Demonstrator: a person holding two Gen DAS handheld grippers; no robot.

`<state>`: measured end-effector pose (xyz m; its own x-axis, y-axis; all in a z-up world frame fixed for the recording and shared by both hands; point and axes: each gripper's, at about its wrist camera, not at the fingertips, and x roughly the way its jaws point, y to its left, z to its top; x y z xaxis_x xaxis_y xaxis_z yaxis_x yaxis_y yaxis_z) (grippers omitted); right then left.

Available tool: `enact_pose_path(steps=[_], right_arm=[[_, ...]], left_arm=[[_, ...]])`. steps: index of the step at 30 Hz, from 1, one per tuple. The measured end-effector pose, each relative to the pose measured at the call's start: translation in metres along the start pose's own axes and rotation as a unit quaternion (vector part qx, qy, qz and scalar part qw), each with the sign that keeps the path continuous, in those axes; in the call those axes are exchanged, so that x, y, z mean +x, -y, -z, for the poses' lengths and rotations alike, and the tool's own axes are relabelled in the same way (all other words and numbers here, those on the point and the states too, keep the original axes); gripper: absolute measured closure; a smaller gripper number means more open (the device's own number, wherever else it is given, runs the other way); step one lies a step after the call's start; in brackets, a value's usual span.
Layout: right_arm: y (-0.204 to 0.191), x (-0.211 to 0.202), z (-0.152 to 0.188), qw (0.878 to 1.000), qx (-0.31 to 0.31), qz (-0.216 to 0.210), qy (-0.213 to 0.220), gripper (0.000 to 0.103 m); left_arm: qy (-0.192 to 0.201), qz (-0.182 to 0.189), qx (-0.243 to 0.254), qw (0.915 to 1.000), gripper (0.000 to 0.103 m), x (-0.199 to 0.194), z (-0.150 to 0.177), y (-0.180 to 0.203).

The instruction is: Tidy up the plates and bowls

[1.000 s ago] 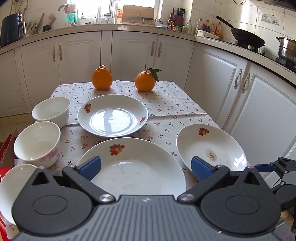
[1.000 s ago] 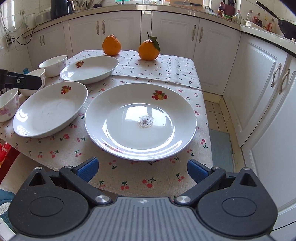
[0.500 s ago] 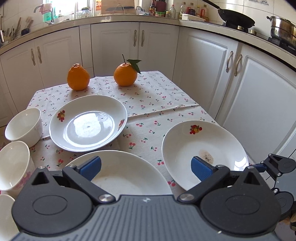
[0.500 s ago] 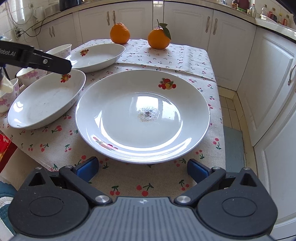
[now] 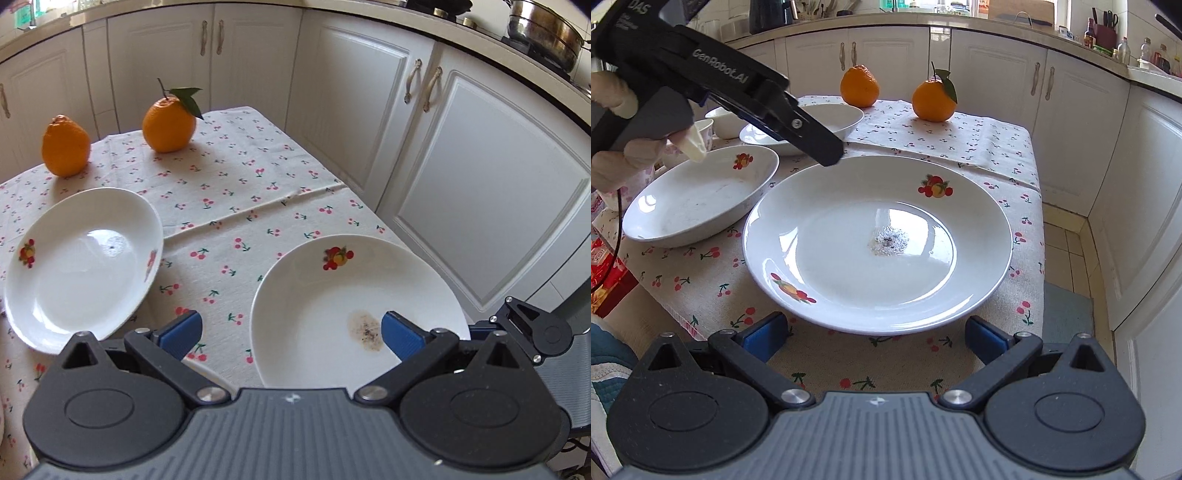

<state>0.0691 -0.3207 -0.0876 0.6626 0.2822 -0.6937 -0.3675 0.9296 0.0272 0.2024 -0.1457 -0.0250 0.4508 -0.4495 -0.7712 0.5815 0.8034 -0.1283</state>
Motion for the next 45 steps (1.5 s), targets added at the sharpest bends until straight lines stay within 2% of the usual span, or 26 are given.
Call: enact_pose_path(steps=[5, 12, 15, 17, 19, 28, 37, 45], right_arm=[[0.003, 0.0, 0.005, 1.0, -0.008, -0.007, 0.024, 0.0], [0.007, 0.003, 0.002, 0.999, -0.024, -0.025, 0.028, 0.0], [0.006, 0.003, 0.003, 0.999, -0.028, -0.03, 0.032, 0.0], [0.006, 0.003, 0.003, 0.998, -0.03, -0.033, 0.033, 0.0], [0.007, 0.004, 0.003, 0.998, -0.032, -0.035, 0.035, 0.0], [0.009, 0.004, 0.003, 0.998, -0.034, -0.039, 0.037, 0.0], [0.011, 0.003, 0.001, 0.998, -0.031, -0.042, 0.037, 0.0], [0.009, 0.004, -0.001, 0.998, -0.026, -0.038, 0.03, 0.0]], left_arm=[[-0.036, 0.001, 0.021, 0.9991, 0.001, 0.029, -0.014, 0.001], [-0.092, 0.038, 0.028, 0.9946, 0.005, 0.057, -0.03, -0.004], [-0.109, 0.048, 0.047, 0.9918, 0.012, 0.063, -0.034, -0.002], [-0.121, 0.053, 0.056, 0.9897, 0.024, 0.066, -0.034, -0.001], [-0.132, 0.059, 0.058, 0.9877, 0.028, 0.07, -0.036, -0.002], [-0.153, 0.071, 0.084, 0.9821, 0.036, 0.073, -0.04, -0.002], [-0.167, 0.075, 0.097, 0.9783, 0.037, 0.079, -0.041, -0.002], [-0.164, 0.076, 0.107, 0.9777, 0.037, 0.079, -0.04, -0.001]])
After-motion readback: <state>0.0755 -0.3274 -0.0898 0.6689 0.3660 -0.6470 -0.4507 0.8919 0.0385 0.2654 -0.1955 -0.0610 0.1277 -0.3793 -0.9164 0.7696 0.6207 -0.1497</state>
